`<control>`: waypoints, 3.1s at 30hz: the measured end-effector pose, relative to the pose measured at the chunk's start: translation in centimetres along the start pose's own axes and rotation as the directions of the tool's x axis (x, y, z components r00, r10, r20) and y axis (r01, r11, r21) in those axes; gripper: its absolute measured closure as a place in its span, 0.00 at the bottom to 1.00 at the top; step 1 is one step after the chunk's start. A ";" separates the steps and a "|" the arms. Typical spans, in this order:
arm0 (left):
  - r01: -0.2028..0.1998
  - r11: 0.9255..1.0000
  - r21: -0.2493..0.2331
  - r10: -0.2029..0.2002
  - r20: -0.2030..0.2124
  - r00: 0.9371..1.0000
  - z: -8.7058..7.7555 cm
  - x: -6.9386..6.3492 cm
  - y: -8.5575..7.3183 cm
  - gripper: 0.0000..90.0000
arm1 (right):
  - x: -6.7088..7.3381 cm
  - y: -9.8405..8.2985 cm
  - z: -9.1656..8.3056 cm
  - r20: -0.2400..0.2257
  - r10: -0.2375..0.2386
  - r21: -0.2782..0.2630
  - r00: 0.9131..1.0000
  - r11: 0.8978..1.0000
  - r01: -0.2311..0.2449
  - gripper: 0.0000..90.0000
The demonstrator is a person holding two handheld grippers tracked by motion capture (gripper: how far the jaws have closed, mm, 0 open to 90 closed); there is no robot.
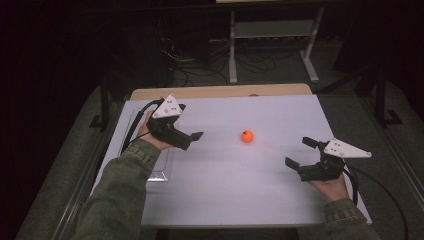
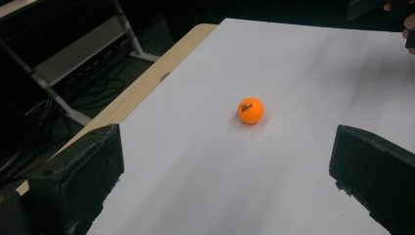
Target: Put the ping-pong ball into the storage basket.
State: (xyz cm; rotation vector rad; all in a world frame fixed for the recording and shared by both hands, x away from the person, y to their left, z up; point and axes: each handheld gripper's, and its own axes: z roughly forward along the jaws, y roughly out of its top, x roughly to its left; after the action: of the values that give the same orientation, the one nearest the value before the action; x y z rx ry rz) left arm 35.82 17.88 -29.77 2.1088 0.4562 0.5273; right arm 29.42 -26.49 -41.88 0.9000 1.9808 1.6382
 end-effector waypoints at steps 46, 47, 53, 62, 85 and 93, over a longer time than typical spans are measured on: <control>-0.051 0.994 0.094 0.042 0.091 0.995 5.7 0.4 2.0 0.00 | 0.1 -0.1 -0.7 -0.003 0.002 -0.009 1.000 1.000 -0.002 0.00; -0.053 0.994 0.096 0.045 0.093 0.995 5.8 0.4 2.0 0.00 | 0.1 -0.1 -0.7 -0.003 0.002 -0.009 1.000 1.000 -0.002 0.00; -0.062 0.992 0.111 0.050 0.108 0.993 6.7 0.1 2.1 0.00 | 0.1 -0.1 -0.7 -0.003 0.003 -0.010 1.000 1.000 -0.003 0.00; -0.082 0.988 0.133 0.064 0.134 0.989 8.1 -0.3 2.3 0.00 | 0.1 -0.2 -0.7 -0.005 0.001 -0.007 1.000 1.000 -0.001 0.00; -0.100 0.982 0.160 0.072 0.172 0.982 10.5 -0.5 2.4 0.00 | 0.1 -0.3 -0.8 -0.005 0.004 -0.003 1.000 1.000 -0.005 0.00; -0.111 0.978 0.175 0.079 0.179 0.981 11.3 -0.6 2.4 0.00 | 0.1 -0.3 -0.8 -0.009 0.004 0.003 1.000 1.000 -0.004 0.00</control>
State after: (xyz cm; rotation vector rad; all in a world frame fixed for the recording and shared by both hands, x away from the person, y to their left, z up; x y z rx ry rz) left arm 41.53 8.63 -33.68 2.3405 0.3159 0.3647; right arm 28.73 -26.96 -41.99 0.8991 1.9889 1.6451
